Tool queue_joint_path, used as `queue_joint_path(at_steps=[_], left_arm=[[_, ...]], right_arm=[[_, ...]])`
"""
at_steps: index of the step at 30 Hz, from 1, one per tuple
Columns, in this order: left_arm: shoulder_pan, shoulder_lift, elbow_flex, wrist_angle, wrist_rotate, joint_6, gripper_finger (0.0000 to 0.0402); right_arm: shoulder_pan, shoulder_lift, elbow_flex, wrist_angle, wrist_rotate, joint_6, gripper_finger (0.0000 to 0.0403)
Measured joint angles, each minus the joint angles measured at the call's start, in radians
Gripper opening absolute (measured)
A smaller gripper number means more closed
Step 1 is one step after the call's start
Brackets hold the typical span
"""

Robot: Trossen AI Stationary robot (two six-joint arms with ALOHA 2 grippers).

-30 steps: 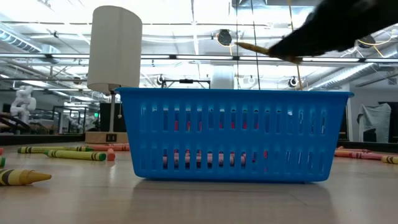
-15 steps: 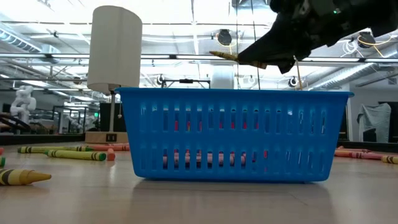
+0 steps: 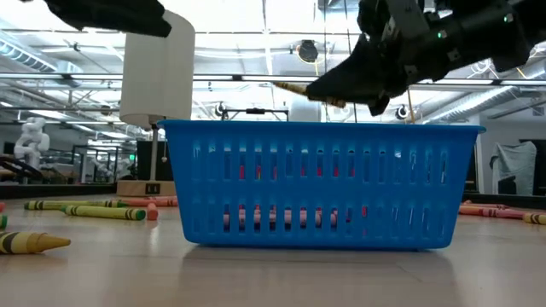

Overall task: Sort crayons
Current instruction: Put the yellow crayon into the red bin

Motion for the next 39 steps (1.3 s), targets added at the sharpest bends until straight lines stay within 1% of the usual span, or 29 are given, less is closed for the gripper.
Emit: queue_joint_path(at_steps=[3,9,14,19,21,26,28,33,39], left_arm=[[-0.003,0.000,-0.025,0.003,-0.021,-0.001,0.0207],[0.019,0.000,-0.056,0.003,-0.023,-0.021,0.0189],[0.051,0.000,-0.057,0.002,0.013,-0.022,0.0178],[0.081,0.000,-0.056,0.001,0.024,-0.002,0.0177],[0.090,0.000,-0.056,0.001,0.024,0.017,0.0177],[0.096,0.000,-0.056,0.001,0.024,0.130,0.0177],[0.096,0.000,-0.055,0.001,0.024,0.134,0.0177],[0.096,0.000,-0.055,0.004,0.023,0.130,0.0177],[0.109,0.001,-0.055,0.002,0.023,0.128,0.0177]], right_arm=[[0.000,0.034,0.000,0.004,0.002,0.004,0.0004],[-0.002,0.109,0.000,0.028,0.003,0.024,0.0004],[-0.005,0.134,0.000,0.047,0.005,0.024,0.0006],[-0.006,0.150,0.000,0.039,0.005,0.039,0.0030],[-0.006,0.149,0.000,0.034,0.005,0.045,0.0045],[-0.006,0.147,0.000,0.026,0.005,0.040,0.0072],[-0.006,0.143,0.000,0.024,0.005,0.032,0.0079],[-0.003,0.103,0.000,0.024,0.002,0.010,0.0086],[0.030,0.004,0.000,0.017,0.002,-0.075,0.0086]])
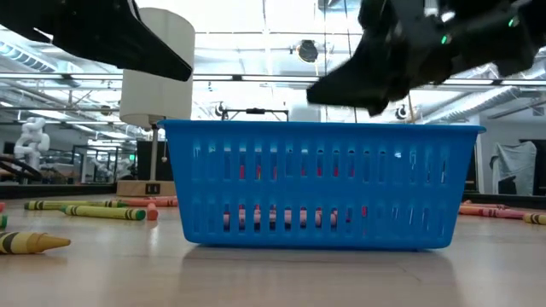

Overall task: Sort crayons
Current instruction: Put the yellow crayon into the red bin

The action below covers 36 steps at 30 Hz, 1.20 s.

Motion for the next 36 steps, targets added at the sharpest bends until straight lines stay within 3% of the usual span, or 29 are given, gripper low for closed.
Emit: queue_joint_path(at_steps=[5,11,17,28,36], left_arm=[[0.011,0.000,0.000,-0.001,0.005,-0.080,0.0177],[0.010,-0.035,0.001,-0.022,0.139,-0.088,0.0177],[0.010,-0.111,0.002,-0.144,0.211,-0.184,0.0177],[0.010,-0.140,-0.005,-0.306,0.222,-0.358,0.0177],[0.008,-0.140,-0.010,-0.355,0.222,-0.332,0.0177]], right_arm=[[0.052,-0.069,0.001,-0.081,-0.001,-0.041,0.0086],[0.124,-0.091,0.000,-0.239,-0.001,0.008,0.0086],[0.184,-0.089,0.000,-0.274,-0.001,0.045,0.0086],[0.235,-0.089,0.000,-0.282,0.001,0.034,0.0086],[0.234,-0.089,0.000,-0.296,0.004,0.034,0.0086]])
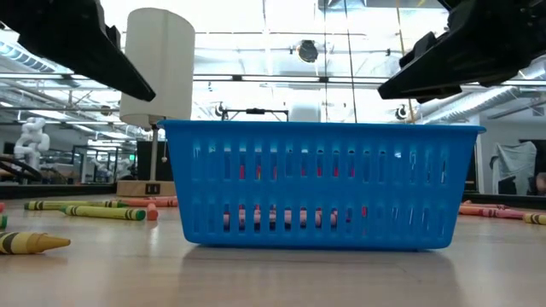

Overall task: Sort crayons
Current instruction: Put the yellow crayon into the red bin

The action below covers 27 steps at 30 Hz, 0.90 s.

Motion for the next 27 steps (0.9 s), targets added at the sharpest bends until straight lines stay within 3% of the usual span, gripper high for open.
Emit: queue_joint_path(at_steps=[8,15,27], left_arm=[[-0.001,0.000,-0.053,0.027,-0.001,0.019,0.0177],[-0.001,0.000,-0.146,0.232,0.053,0.017,0.0177],[-0.005,0.007,-0.150,0.379,0.332,-0.032,0.0177]], right_arm=[[-0.002,0.000,0.000,-0.060,0.098,-0.002,0.0086],[-0.002,0.000,0.000,-0.098,0.156,-0.004,0.0086],[-0.002,0.000,0.000,-0.095,0.206,-0.003,0.0086]])
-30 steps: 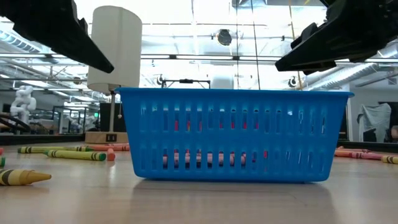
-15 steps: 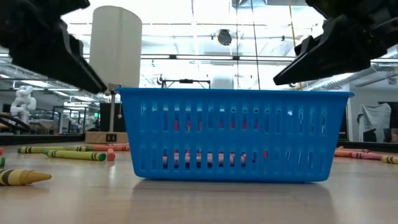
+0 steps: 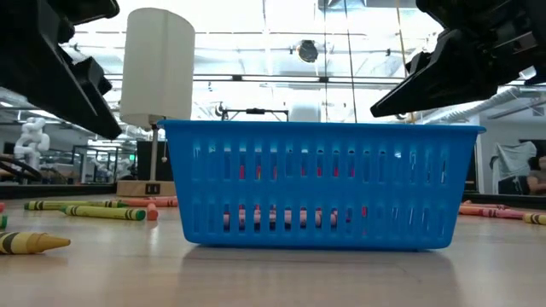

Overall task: Sort crayons
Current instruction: Put the yellow crayon into the red bin

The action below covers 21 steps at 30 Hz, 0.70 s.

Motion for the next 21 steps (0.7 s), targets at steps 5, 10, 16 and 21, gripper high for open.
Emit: queue_joint_path(at_steps=[5,10,16,21], left_arm=[[-0.037,0.042,0.000,0.147,0.021,0.000,0.0177],[-0.095,0.097,0.019,0.235,0.021,-0.001,0.0177],[-0.162,0.176,0.083,0.238,-0.007,0.026,0.0177],[-0.187,0.233,0.105,0.229,-0.095,0.053,0.0177]], right_arm=[[0.002,0.000,0.000,0.000,-0.001,0.009,0.0086],[0.002,0.000,0.000,0.004,-0.003,0.029,0.0086],[0.002,0.000,0.000,0.014,-0.002,0.028,0.0086],[0.002,0.000,0.000,0.016,-0.002,0.022,0.0086]])
